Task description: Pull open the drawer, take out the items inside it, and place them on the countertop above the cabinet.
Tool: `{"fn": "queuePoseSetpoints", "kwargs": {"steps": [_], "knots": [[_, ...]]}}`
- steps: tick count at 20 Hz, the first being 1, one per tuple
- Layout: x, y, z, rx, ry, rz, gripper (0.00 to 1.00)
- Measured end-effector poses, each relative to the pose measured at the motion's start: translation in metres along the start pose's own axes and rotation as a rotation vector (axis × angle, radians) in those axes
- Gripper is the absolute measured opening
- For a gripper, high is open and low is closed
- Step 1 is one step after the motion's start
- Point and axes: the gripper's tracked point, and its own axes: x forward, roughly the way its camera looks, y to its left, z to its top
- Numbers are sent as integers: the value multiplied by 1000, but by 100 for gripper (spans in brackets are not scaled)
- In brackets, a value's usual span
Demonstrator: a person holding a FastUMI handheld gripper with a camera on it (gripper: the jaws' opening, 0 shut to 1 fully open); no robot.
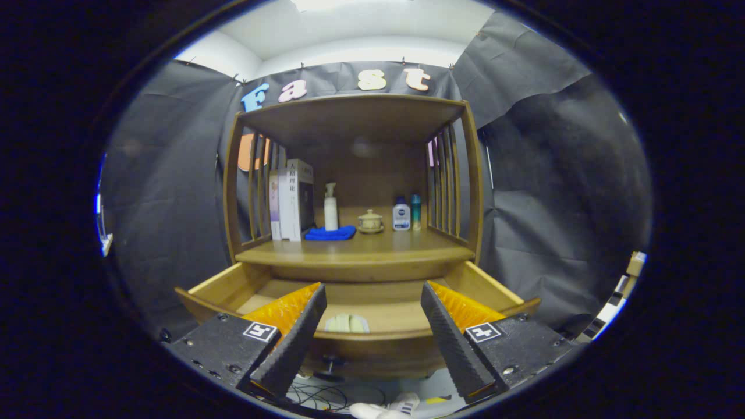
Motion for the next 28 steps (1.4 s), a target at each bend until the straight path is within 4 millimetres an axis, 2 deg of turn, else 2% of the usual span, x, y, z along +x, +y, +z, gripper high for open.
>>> {"fn": "queuePoseSetpoints", "kwargs": {"steps": [4, 7, 9, 12, 15, 19, 24, 28], "knots": [[40, 6, 36, 7, 76, 46, 100], [70, 22, 44, -31, 181, 92, 100], [90, 33, 40, -84, 266, 108, 100], [108, 56, 22, -143, 398, 146, 100], [118, 70, -8, -176, 546, 174, 100], [115, 68, -54, -155, 788, 169, 98], [105, 56, -106, -141, 990, 139, 82], [96, 50, -129, -161, 1096, 124, 68]]}}
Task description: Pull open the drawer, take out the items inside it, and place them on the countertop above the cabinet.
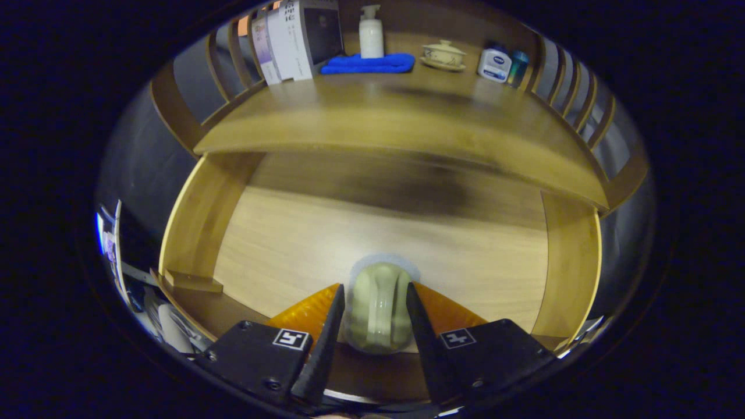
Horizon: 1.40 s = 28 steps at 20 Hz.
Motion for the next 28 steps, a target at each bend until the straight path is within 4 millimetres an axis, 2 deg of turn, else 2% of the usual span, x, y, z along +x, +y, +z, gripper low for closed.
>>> {"fn": "queuePoseSetpoints", "kwargs": {"steps": [2, 4, 5, 8, 12, 17, 24, 28], "knots": [[6, -4, -3, 7, 28, -17, 63], [14, -6, -6, 28, 64, -9, 51], [17, -10, -6, 36, 70, -23, 49], [17, -12, 0, 32, 44, -8, 33], [12, -18, 4, 34, 19, -9, 20], [-17, -29, 18, 45, -47, -6, 19], [-74, -45, 55, 73, -112, 8, 19], [-92, -53, 77, 69, -129, 4, 19]]}}
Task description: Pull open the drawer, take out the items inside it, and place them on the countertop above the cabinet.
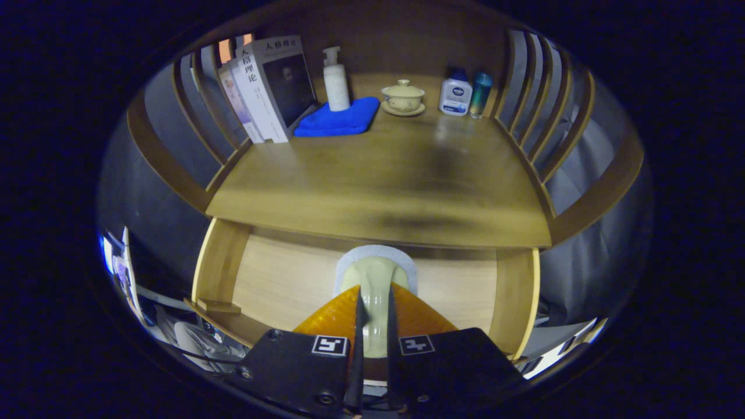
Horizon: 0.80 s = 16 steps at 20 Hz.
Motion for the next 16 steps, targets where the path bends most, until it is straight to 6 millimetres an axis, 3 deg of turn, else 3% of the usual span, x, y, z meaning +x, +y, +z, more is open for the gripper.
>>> {"fn": "queuePoseSetpoints", "kwargs": {"steps": [4, 13, 16], "knots": [[-2, -5, 34, 31, -31, -18, 19], [31, -5, 107, 113, -25, -28, 19], [41, -3, 123, 135, -6, -25, 19]]}}
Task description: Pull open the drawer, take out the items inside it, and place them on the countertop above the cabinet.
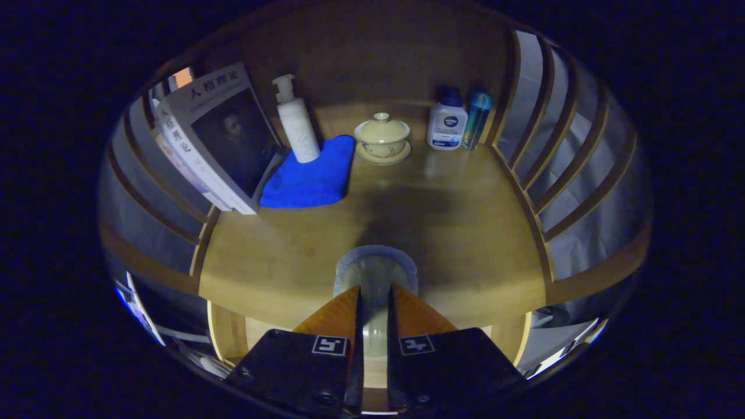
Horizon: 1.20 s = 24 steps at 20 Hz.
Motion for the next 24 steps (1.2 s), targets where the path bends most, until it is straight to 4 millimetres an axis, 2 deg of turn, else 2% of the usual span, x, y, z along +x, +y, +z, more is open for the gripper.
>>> {"fn": "queuePoseSetpoints", "kwargs": {"steps": [4, 10, 20, 22, 24], "knots": [[16, 3, 18, 19, 2, 2, 19], [28, 4, 22, 16, -33, 1, 19], [34, 10, 25, -85, -173, -47, 39], [26, 11, 22, -78, -208, -35, 54], [20, 2, 29, -68, -267, -64, 53]]}}
